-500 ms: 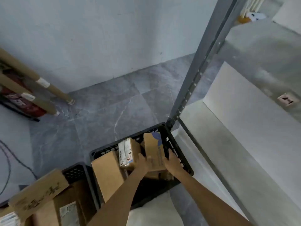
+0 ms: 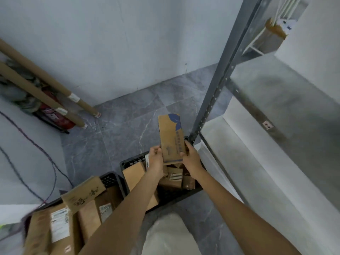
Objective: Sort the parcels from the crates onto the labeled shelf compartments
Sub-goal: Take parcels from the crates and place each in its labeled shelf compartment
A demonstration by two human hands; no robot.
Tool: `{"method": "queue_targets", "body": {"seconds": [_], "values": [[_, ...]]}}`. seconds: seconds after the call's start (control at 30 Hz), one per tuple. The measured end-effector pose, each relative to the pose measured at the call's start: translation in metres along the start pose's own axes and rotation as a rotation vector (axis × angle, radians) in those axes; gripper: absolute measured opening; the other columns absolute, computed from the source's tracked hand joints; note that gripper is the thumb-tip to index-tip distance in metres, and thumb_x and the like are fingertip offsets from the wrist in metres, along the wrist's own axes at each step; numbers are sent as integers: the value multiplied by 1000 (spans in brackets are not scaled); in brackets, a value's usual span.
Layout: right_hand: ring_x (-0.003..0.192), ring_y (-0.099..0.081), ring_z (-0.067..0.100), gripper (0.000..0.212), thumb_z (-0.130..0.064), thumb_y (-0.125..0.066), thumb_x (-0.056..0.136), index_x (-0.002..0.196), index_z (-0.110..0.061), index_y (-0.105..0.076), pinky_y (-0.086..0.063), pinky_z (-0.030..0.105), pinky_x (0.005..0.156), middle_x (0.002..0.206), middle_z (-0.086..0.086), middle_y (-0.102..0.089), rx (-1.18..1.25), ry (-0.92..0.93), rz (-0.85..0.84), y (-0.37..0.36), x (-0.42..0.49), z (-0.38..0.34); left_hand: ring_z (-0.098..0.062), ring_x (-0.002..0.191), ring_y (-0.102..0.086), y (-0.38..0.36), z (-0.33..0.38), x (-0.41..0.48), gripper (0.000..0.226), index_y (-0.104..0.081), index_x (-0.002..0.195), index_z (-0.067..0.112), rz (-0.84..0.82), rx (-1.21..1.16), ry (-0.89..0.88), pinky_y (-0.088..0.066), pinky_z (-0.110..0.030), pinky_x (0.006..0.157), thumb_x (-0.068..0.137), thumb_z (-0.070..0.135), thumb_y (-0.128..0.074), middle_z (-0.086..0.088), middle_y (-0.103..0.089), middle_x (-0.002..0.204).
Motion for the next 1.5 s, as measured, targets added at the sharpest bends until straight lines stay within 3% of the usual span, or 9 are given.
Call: {"method": "queue_targets", "body": {"seconds": [0.17,0.33,0.53,0.67,0.83,0.97,1.13,1.33,1.5], "values": [[104,-58,11,51,-26,-73,82,127,-20,-50,-47,18,79,114,-3,-60,76,250,91,46,-86,-207,-27,116,-56,16,165,-124,16,-56,111,14,-9,-289,-155,-43,-47,103,100,16,-45,-10,-58,128],[110,-53,16,76,-42,-86,61,120,-17,-45,-50,34,91,114,1,-53,83,472,235,93,-172,-384,-2,91,-59,23,320,-244,23,-58,111,16,-130,-399,-437,-46,-12,73,96,3,-47,-6,-59,128],[119,-41,20,102,-48,-87,55,134,-13,-32,-41,32,99,122,7,-41,54,628,471,135,-274,-481,-17,112,-59,35,407,-373,33,-60,115,15,-305,-365,-763,-50,-22,90,94,-5,-43,-8,-60,127],[121,-49,16,93,-41,-84,63,136,-17,-33,-44,35,103,130,5,-47,230,661,486,149,-322,-489,-16,110,-59,56,435,-441,36,-64,107,19,-388,-206,-1055,-49,-35,98,92,-8,-46,-10,-58,121],[99,-68,20,56,-23,-74,81,128,-17,-45,-58,43,82,122,7,-60,626,622,359,159,-365,-469,-7,120,-49,70,449,-475,48,-56,119,19,-433,-24,-1210,-40,-35,107,79,-6,-64,1,-55,129],[99,-69,15,49,-25,-68,84,128,-17,-46,-58,45,82,122,5,-61,660,638,308,173,-403,-453,-12,134,-33,60,440,-465,79,-32,141,26,-565,79,-1016,-34,-31,107,77,20,-76,2,-35,147],[114,-61,30,60,-32,-64,86,137,-12,-41,-57,41,83,130,13,-59,682,663,241,198,-450,-431,-10,111,-60,16,392,-507,86,-35,135,38,-1016,117,-794,-55,-22,76,61,51,-76,6,-54,134],[123,-55,16,80,-51,-60,75,145,-30,-30,-44,39,100,137,-5,-55,437,624,298,241,-510,-391,-18,115,-60,-23,349,-565,92,-29,138,40,-1279,81,-720,-55,-42,87,65,28,-83,7,-57,128],[127,-51,21,85,-16,-59,75,147,-39,-20,-46,40,97,144,-5,-47,448,621,270,274,-553,-356,-15,118,-56,-41,314,-598,83,-36,129,51,-1335,112,-796,-55,-41,88,70,9,-78,7,-55,127]]}}
Point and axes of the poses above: each hand's wrist, its own x-axis towards the middle knuckle, its own y-axis out of the back of the hand, z = x × y, the point moved 10 cm from there along x, towards the middle knuckle
